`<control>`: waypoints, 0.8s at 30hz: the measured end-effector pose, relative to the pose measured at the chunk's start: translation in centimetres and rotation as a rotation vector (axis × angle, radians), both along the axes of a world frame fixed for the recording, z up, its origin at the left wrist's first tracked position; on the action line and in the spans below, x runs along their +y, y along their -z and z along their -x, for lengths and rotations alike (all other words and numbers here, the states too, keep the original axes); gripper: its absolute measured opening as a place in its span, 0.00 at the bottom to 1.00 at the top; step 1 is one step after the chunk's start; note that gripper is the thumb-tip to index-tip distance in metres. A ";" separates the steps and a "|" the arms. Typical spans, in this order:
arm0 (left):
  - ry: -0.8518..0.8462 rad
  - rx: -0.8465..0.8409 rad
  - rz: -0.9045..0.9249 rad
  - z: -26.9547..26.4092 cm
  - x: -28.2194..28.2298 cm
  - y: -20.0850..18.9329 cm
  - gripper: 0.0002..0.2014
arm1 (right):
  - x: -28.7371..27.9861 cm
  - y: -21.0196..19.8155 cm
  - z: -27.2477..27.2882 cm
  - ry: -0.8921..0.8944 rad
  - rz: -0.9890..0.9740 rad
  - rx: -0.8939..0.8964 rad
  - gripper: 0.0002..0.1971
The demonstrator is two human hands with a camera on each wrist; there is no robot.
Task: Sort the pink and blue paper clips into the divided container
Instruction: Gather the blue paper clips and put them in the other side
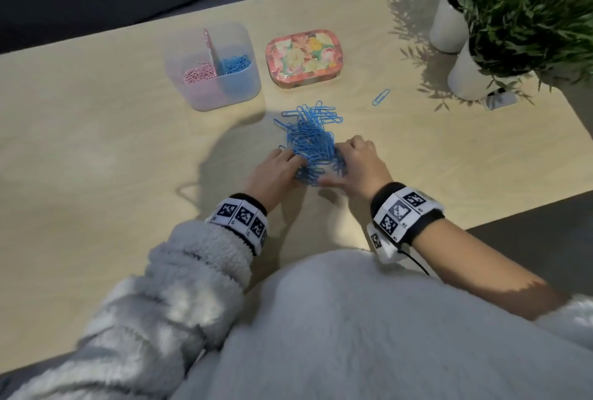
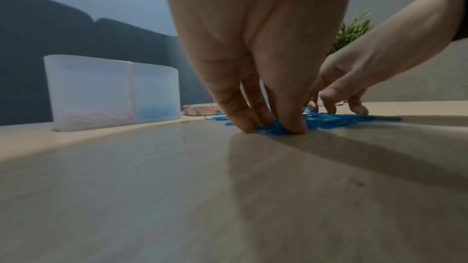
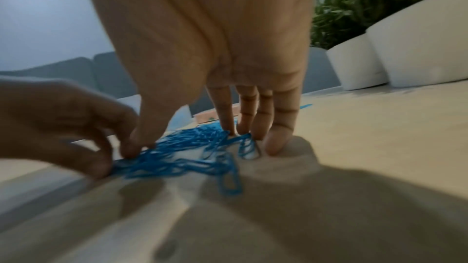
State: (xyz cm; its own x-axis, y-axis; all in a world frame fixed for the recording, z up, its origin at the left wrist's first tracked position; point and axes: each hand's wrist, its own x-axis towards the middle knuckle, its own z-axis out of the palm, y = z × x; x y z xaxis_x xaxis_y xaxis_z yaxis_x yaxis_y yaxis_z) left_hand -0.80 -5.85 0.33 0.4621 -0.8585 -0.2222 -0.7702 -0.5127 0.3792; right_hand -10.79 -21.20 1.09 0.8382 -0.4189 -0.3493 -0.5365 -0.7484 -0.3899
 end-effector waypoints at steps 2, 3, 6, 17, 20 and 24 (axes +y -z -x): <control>-0.008 -0.008 0.018 0.2 -0.5 0.4 0.11 | 1.1 0.2 -0.1 -0.060 0.033 0.002 0.31; -0.015 -0.014 0.020 0.3 -0.8 0.5 0.10 | 1.5 0.3 -0.1 -0.074 0.046 -0.010 0.29; -0.035 -0.021 0.006 0.3 -1.2 0.9 0.10 | 2.1 0.4 -0.4 -0.078 0.030 -0.054 0.21; -0.008 -0.080 0.001 -0.2 -0.9 1.1 0.09 | 1.6 0.0 -1.3 -0.206 0.072 -0.017 0.11; -0.031 -0.075 -0.010 -0.7 -0.2 1.1 0.09 | 0.5 -0.2 -1.6 -0.110 -0.025 -0.036 0.10; -0.018 -0.090 -0.097 -1.2 0.3 0.5 0.10 | -0.9 -1.6 -2.6 -0.071 -0.126 -0.065 0.10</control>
